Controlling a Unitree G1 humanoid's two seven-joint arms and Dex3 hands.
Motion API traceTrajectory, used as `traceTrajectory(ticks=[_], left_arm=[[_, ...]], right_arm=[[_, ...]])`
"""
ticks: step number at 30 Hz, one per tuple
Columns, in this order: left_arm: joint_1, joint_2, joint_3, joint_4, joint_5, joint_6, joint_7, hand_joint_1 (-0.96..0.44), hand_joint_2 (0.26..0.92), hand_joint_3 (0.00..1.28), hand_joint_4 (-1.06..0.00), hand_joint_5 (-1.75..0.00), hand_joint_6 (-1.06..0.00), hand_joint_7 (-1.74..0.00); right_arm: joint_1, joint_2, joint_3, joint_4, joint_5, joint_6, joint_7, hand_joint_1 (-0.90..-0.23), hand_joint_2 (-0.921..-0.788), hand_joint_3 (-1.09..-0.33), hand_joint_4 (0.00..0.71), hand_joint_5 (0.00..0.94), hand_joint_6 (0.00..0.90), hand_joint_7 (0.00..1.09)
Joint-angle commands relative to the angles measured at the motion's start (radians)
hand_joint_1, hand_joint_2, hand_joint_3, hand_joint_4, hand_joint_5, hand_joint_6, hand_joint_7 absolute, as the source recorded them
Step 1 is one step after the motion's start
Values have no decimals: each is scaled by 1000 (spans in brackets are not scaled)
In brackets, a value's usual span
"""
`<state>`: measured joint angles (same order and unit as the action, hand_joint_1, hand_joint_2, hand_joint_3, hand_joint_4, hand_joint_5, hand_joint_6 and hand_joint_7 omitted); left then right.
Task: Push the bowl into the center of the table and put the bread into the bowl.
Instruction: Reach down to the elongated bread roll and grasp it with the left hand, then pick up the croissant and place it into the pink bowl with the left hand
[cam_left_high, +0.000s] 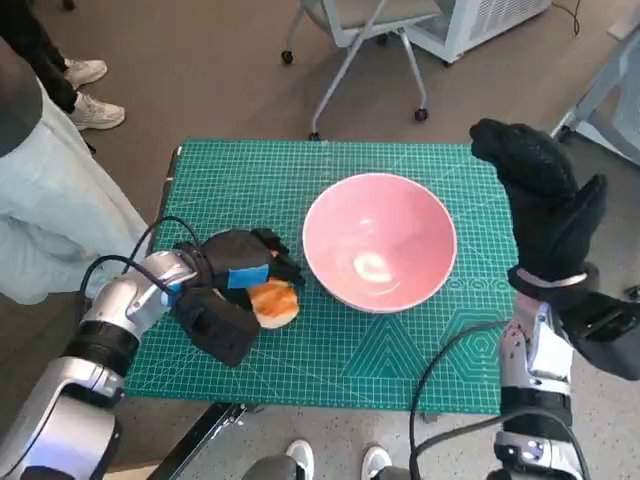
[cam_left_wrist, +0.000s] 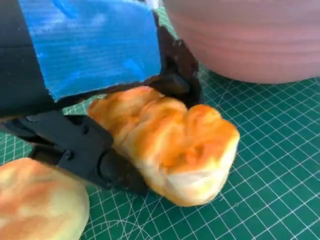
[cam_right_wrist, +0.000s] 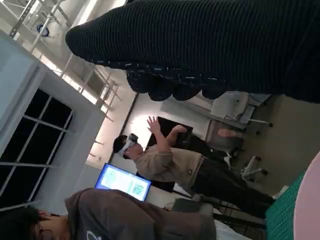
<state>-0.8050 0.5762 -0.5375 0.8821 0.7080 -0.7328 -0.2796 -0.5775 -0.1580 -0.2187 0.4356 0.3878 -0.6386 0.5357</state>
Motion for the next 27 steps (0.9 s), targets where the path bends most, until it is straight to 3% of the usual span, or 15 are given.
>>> traceTrajectory(ticks=[1,14,27], left_arm=[[0,-3,-16,23,5,-25,-16,1,910,30,-737,-1123,-708,-1071],[-5,19,28,-27,-60,-20,-84,2,920,25,-717,-1093,-702,-1131],[9,96,200,-323,-282,29,-232,2,916,19,-747,-1107,-698,-1089]], right_arm=[[19,-11,-2,5,2,13,7,-690,-921,-733,181,2,168,303],[13,-9,-2,17,-4,4,5,-689,-921,-735,181,1,165,294],[5,-13,-9,32,1,-2,12,-683,-921,-734,182,1,169,288]])
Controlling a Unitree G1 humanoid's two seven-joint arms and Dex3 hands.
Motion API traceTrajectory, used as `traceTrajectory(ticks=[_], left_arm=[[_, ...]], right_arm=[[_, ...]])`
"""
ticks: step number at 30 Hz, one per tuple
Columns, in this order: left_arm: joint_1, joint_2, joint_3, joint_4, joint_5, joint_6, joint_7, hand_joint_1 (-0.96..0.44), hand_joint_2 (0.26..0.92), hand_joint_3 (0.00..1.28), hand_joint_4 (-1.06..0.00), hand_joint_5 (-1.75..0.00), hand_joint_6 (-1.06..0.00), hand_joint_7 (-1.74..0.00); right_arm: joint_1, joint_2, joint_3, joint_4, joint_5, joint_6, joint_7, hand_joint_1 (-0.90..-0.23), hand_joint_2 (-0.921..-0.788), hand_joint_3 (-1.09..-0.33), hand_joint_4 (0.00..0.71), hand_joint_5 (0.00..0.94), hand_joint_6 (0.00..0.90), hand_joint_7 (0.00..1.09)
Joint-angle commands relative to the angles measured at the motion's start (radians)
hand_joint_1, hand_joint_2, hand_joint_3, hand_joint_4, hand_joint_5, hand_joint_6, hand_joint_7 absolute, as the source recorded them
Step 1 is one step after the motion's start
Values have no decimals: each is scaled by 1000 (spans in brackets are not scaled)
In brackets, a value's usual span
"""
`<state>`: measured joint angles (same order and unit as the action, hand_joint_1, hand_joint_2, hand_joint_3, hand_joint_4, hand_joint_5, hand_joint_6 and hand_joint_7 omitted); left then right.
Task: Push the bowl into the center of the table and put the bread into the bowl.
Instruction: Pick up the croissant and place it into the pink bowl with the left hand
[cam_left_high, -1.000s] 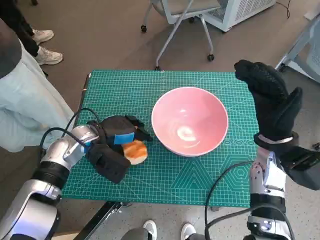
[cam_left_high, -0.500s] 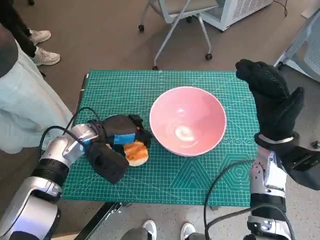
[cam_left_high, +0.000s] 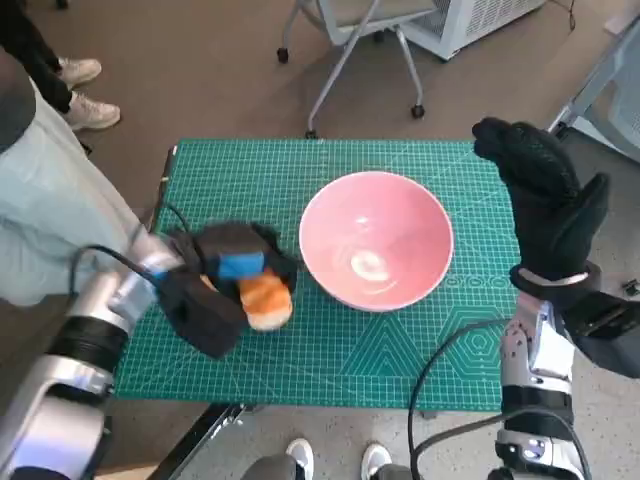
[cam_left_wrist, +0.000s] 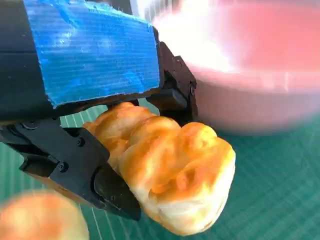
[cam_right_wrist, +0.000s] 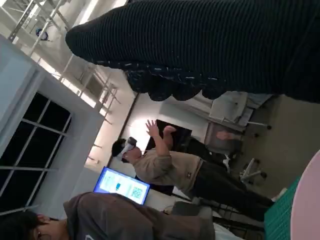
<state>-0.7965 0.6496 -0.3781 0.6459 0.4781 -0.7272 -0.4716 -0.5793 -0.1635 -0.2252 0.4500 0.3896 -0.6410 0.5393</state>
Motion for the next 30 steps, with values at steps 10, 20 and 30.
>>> traceTrajectory(ticks=[10,20,30], left_arm=[[-50,27,136,-281,-141,113,-95,2,914,14,-761,-1125,-710,-1044],[-138,-63,134,-347,-143,187,-90,2,908,10,-769,-1066,-733,-1068],[-301,-271,38,-60,-40,99,49,3,901,17,-749,-1085,-759,-1052]], right_arm=[[3,-9,-5,23,1,-4,12,-681,-921,-735,181,0,171,284],[-3,-8,-8,38,5,-9,20,-677,-921,-735,182,0,169,277],[2,-4,-5,37,11,-13,28,-677,-921,-734,180,0,171,272]])
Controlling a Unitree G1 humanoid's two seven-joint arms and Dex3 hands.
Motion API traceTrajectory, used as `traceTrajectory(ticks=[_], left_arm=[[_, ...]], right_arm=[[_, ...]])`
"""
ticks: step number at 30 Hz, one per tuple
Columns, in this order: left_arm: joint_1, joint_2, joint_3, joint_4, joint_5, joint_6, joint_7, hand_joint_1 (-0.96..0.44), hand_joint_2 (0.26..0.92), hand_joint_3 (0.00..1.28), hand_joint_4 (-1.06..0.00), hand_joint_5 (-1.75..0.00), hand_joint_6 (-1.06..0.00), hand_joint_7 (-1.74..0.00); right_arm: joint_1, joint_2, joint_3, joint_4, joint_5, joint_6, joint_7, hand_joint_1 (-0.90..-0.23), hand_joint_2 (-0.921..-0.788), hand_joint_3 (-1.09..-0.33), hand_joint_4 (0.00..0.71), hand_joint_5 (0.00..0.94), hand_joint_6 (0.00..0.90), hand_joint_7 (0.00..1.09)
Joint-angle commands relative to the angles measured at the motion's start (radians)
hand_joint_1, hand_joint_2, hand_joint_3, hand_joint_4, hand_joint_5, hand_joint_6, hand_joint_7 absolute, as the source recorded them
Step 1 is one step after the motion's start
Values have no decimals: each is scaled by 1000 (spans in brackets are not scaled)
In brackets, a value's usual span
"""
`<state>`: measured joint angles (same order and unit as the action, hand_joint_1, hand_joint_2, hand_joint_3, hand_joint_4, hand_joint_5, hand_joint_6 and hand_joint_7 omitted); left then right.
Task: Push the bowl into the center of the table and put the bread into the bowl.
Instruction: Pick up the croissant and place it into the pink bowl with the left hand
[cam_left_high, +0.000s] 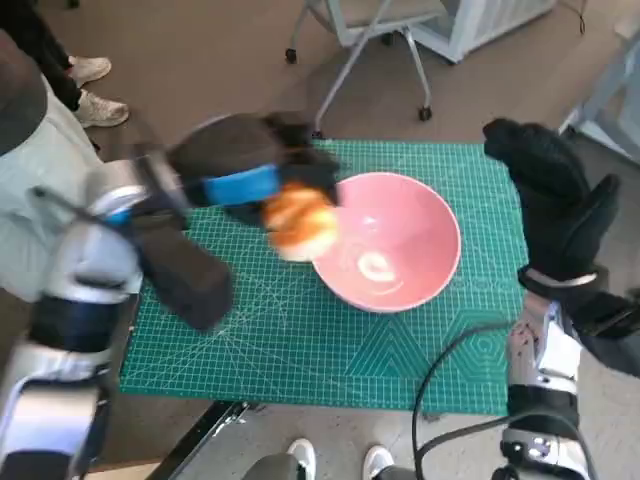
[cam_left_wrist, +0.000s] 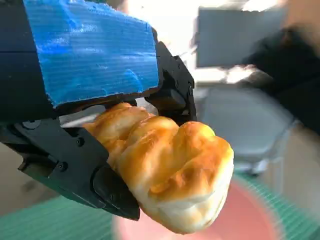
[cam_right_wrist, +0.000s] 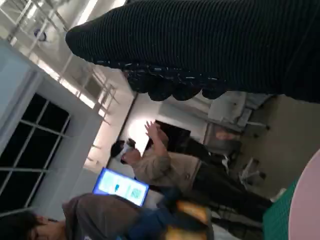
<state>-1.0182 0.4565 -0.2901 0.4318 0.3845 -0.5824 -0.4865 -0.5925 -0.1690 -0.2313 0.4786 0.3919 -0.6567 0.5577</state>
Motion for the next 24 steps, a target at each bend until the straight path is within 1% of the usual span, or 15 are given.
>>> traceTrajectory(ticks=[1,2,3,6,7,8,12,14,15,17,19,20,21,24], left_arm=[[-95,-91,-60,190,66,-57,77,3,900,19,-748,-1088,-759,-1053],[-114,-108,-74,233,84,-63,93,3,900,19,-748,-1089,-759,-1054],[-129,-119,-83,267,97,-70,105,4,892,36,-734,-1175,-793,-933],[-177,-158,-118,377,141,-76,141,5,886,57,-695,-1304,-848,-769],[-190,-168,-127,407,151,-78,150,4,888,59,-702,-1242,-804,-883],[-203,-181,-136,442,159,-71,151,3,889,59,-704,-1219,-789,-925],[-236,-222,-159,548,179,-53,161,2,901,38,-726,-1246,-770,-886],[-245,-237,-169,589,191,-50,177,3,900,49,-700,-1306,-792,-825],[-248,-243,-173,606,196,-50,185,3,904,56,-686,-1263,-751,-939],[-254,-248,-178,627,201,-54,197,2,909,61,-673,-1227,-714,-1039],[-260,-250,-179,640,204,-60,203,2,911,64,-667,-1208,-694,-1090],[-258,-255,-194,654,225,-53,224,2,912,66,-664,-1202,-687,-1110],[-257,-258,-204,665,240,-48,239,2,913,58,-661,-1262,-723,-1003],[-254,-264,-230,687,277,-36,280,1,916,48,-647,-1344,-774,-866]], right_arm=[[16,2,1,6,8,4,10,-677,-921,-734,180,0,172,271],[18,1,0,3,10,6,11,-677,-921,-734,180,0,172,271],[19,1,0,1,11,8,11,-678,-921,-734,180,0,172,271],[28,-2,-2,-13,14,14,12,-678,-921,-733,181,0,173,269],[31,-3,-2,-18,15,17,12,-677,-921,-733,181,1,172,267],[35,-4,-3,-24,17,19,12,-677,-921,-733,181,1,172,267],[49,-7,-4,-44,20,25,10,-677,-921,-732,180,0,168,261],[55,-8,-4,-53,19,28,8,-677,-921,-732,178,0,167,259],[58,-9,-4,-57,18,29,7,-678,-921,-732,179,0,167,258],[60,-9,-5,-61,18,32,6,-679,-921,-731,179,1,167,256],[61,-9,-5,-64,18,34,5,-680,-921,-731,179,1,167,255],[65,-11,-7,-65,14,30,2,-680,-921,-731,179,1,167,254],[67,-12,-8,-66,11,28,0,-683,-921,-730,177,1,168,253],[71,-17,-12,-67,1,22,-8,-686,-921,-729,175,0,170,250]])
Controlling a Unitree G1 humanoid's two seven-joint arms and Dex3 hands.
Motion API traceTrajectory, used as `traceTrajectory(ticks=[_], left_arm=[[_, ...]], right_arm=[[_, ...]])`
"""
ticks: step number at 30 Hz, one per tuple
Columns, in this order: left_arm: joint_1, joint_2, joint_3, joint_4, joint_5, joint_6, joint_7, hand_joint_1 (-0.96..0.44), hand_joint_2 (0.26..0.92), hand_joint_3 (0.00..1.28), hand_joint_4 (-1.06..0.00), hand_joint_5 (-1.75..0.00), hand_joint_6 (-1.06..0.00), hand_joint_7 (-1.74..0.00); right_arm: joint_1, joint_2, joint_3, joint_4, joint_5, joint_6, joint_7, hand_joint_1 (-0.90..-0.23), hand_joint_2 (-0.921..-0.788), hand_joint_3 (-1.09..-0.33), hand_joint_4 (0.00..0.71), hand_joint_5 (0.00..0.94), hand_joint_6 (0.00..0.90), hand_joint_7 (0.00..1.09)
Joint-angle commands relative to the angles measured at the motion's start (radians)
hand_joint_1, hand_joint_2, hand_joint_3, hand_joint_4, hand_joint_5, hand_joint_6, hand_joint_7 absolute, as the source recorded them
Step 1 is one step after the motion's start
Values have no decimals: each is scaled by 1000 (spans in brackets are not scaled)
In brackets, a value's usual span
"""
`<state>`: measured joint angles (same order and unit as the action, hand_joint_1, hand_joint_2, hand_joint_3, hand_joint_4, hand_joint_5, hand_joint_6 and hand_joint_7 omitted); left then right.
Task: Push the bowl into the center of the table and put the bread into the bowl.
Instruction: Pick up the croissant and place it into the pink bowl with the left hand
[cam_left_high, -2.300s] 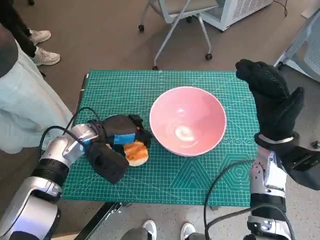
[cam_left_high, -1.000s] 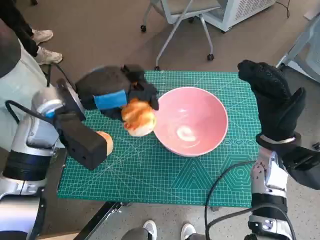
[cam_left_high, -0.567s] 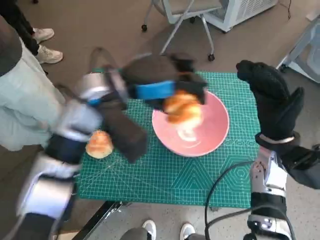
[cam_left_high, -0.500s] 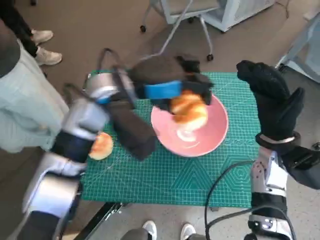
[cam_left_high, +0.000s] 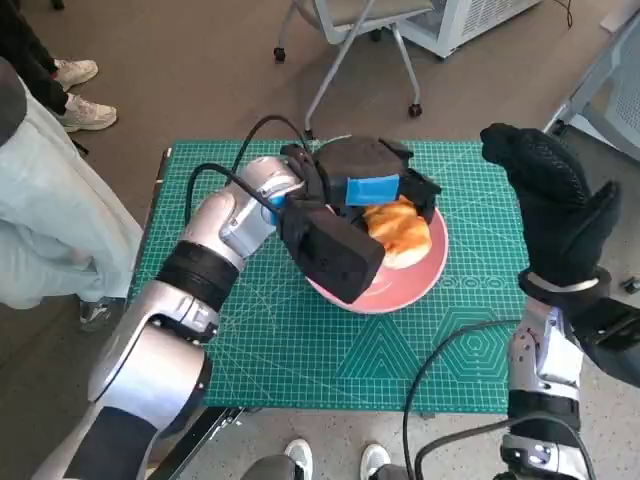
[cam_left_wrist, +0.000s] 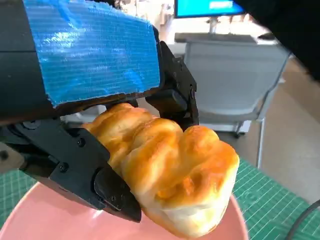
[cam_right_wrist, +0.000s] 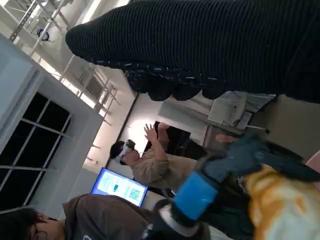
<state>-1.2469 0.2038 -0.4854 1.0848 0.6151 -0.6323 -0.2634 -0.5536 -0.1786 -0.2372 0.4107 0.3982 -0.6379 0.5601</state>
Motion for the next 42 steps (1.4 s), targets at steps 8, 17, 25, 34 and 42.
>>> traceTrajectory(ticks=[8,17,25,34,42], left_arm=[[-23,-18,-56,87,68,39,92,0,921,86,-626,-1363,-677,-964],[-12,-6,-45,90,43,71,36,-211,809,18,-360,-113,-464,-135],[-1,30,-65,60,74,42,94,-555,777,8,-116,-7,-307,-11],[10,107,-35,-29,44,36,72,-874,901,35,-47,0,-225,-4],[49,188,42,-152,-48,30,-27,-874,920,44,-50,-3,-242,-14]], right_arm=[[30,-8,-6,5,-26,-4,-35,-684,-921,-743,169,0,172,243],[22,-3,1,18,-23,-10,-36,-684,-921,-748,168,0,175,237],[18,1,5,31,-14,-18,-28,-677,-921,-781,169,1,179,230],[0,6,7,59,-4,-25,-13,-671,-921,-808,174,2,182,225],[-9,8,9,67,0,-21,-6,-671,-921,-810,172,1,184,221]])
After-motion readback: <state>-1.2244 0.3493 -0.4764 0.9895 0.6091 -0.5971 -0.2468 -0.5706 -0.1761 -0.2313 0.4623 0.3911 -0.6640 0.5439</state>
